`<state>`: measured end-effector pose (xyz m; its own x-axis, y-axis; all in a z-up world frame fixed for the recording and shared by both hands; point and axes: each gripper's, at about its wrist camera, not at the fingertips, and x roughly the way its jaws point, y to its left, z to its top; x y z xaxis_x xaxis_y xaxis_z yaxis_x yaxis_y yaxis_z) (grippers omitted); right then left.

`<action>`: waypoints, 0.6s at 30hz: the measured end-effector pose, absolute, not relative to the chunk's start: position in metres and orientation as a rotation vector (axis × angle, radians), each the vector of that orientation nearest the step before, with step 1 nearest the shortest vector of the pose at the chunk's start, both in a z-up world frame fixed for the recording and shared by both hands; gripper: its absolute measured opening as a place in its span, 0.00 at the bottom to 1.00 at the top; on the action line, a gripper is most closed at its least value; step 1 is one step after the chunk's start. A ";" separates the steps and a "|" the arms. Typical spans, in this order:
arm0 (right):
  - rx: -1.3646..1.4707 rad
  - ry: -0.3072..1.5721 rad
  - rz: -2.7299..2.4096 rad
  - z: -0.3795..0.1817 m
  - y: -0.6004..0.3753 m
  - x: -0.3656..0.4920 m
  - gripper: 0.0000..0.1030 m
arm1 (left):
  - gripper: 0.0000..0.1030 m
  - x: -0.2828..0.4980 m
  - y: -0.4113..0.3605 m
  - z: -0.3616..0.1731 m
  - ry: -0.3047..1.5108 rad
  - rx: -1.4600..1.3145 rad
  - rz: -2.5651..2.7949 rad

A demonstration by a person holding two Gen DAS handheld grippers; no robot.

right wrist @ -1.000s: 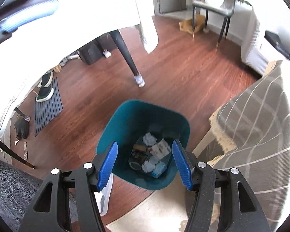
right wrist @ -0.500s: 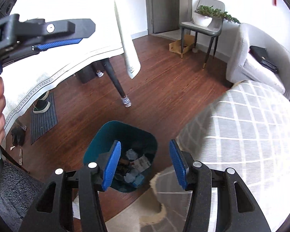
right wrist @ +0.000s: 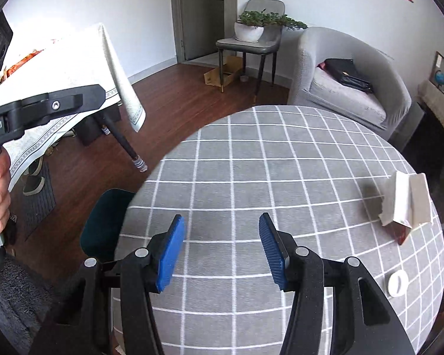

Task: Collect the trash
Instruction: 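Move both tools back over the table toward the paper box and small lid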

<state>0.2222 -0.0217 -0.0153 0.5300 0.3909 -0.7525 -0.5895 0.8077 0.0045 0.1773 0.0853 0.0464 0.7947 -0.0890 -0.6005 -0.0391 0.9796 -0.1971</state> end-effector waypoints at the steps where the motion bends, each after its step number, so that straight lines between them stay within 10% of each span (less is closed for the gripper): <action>1: -0.260 0.820 0.579 -0.015 -0.031 0.225 0.51 | 0.65 0.181 0.079 0.046 0.654 -0.202 -0.035; 18: -0.221 0.843 0.371 -0.025 -0.157 0.247 0.51 | 0.73 0.228 -0.012 0.034 0.691 -0.184 -0.154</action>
